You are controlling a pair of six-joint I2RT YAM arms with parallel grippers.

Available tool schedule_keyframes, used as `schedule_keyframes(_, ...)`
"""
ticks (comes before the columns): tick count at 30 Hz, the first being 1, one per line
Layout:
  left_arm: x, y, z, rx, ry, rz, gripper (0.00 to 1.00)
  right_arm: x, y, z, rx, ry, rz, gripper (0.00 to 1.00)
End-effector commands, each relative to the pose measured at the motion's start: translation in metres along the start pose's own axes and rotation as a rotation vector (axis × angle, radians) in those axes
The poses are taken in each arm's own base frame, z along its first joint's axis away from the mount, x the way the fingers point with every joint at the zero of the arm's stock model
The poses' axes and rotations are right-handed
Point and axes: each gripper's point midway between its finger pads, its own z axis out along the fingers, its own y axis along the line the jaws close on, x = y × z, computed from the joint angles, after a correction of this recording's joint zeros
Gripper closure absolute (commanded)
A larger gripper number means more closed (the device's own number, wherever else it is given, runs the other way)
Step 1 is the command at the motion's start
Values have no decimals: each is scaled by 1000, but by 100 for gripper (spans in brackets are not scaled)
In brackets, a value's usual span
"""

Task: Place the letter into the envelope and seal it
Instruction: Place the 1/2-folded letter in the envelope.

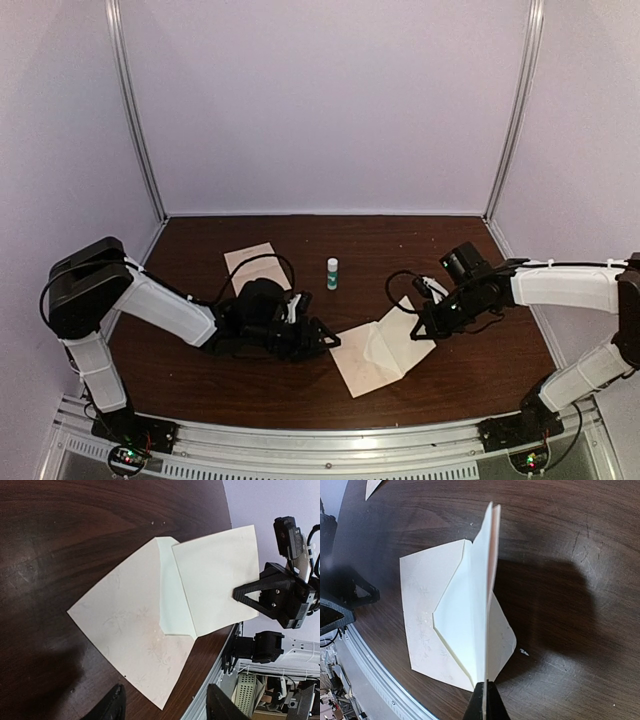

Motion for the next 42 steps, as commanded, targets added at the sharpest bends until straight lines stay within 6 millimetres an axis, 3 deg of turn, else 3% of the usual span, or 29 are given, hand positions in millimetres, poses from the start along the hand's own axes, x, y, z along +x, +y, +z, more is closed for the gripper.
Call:
schedule_keyframes(1,2,-3,5,29,20,7,45,3,-11,5,30,-4,15,100)
schedule_keyframes(17,12,20,18,-38,82,5,43,5,-14,17,15,-13,57,100)
schedule_keyframes(42,16,22,28,-19,117,3,43,3,-7,33,-29,-25,94,100)
